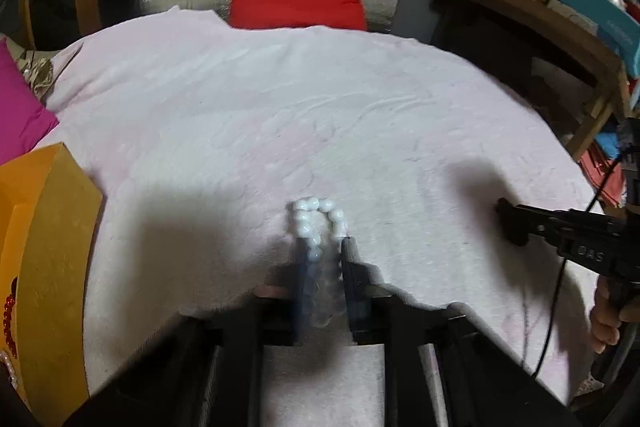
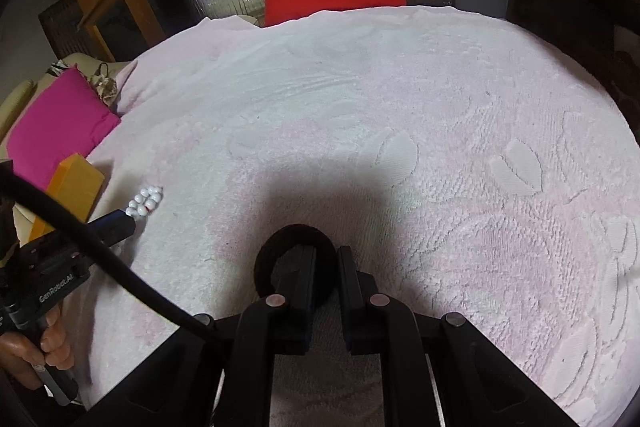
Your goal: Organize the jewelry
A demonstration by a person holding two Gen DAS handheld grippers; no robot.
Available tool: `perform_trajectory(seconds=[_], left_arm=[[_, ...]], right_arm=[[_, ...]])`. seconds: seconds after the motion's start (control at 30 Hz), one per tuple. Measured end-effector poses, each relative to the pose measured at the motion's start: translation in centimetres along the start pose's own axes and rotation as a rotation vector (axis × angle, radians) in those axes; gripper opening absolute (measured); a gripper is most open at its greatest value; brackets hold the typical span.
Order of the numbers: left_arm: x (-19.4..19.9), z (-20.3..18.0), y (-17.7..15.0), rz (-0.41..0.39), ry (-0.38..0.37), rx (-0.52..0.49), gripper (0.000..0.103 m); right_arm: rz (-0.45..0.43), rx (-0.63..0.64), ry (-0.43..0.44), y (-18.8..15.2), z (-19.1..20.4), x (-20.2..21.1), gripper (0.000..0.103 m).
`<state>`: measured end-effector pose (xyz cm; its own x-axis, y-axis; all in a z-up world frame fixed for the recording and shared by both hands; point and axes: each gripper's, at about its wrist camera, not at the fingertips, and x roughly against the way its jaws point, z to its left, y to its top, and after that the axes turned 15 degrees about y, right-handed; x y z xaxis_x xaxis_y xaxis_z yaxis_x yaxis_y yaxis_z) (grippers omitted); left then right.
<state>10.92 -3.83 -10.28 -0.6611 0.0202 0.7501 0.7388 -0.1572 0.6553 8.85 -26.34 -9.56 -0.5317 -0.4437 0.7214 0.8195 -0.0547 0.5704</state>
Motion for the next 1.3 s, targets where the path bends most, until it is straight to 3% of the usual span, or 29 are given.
perform_trajectory(seconds=[0.4,0.47,0.63,0.67,0.7,0.73,0.77,0.87,1.03,1.17,1.23,1.3], left_arm=[[1.5,1.0,-0.4,-0.006,-0.029,0.012,0.001],[1.7,0.9,-0.5,-0.014,-0.028,-0.002,0.001],[0.7,0.7,-0.9,0.017,-0.015,-0.045,0.003],[0.5,0.6,-0.9,0.027,-0.008,-0.051,0.016],[0.3,0.5,-0.8,0.041,0.007,-0.05,0.046],[0.3,0.6,-0.7,0.041,0.02,-0.041,0.061],[0.4,0.7,-0.7,0.022,0.035,-0.027,0.069],[0.6,0.7,-0.3,0.0,0.036,-0.018,0.069],[-1.0,0.1,-0.3,0.033,0.07,-0.028,0.069],[-1.3,1.5,0.0,0.039,0.046,0.053,0.069],[-1.3,1.7,0.1,0.042,0.024,0.075,0.064],[-1.3,1.6,0.0,0.037,0.033,0.059,0.049]], right_arm=[[-0.015,-0.01,-0.003,-0.1,0.5,0.9,0.012],[0.029,-0.025,-0.033,-0.3,0.2,0.0,0.013],[0.021,-0.047,-0.028,-0.2,-0.1,-0.3,0.013],[0.02,-0.043,-0.031,-0.2,0.0,-0.4,0.013],[0.018,-0.038,-0.034,-0.2,0.0,-0.5,0.013],[0.018,-0.034,-0.036,-0.1,0.0,-0.6,0.013],[0.017,-0.032,-0.037,-0.1,0.1,-0.6,0.013],[0.013,-0.026,-0.034,-0.1,0.1,-0.8,0.013],[0.005,-0.013,-0.033,-0.6,0.0,-0.4,0.013],[0.004,-0.002,-0.032,-0.7,-0.1,-0.2,0.013],[0.003,-0.003,-0.026,-0.8,-0.1,-0.2,0.013],[0.003,0.001,-0.023,-0.8,-0.1,-0.2,0.013]])
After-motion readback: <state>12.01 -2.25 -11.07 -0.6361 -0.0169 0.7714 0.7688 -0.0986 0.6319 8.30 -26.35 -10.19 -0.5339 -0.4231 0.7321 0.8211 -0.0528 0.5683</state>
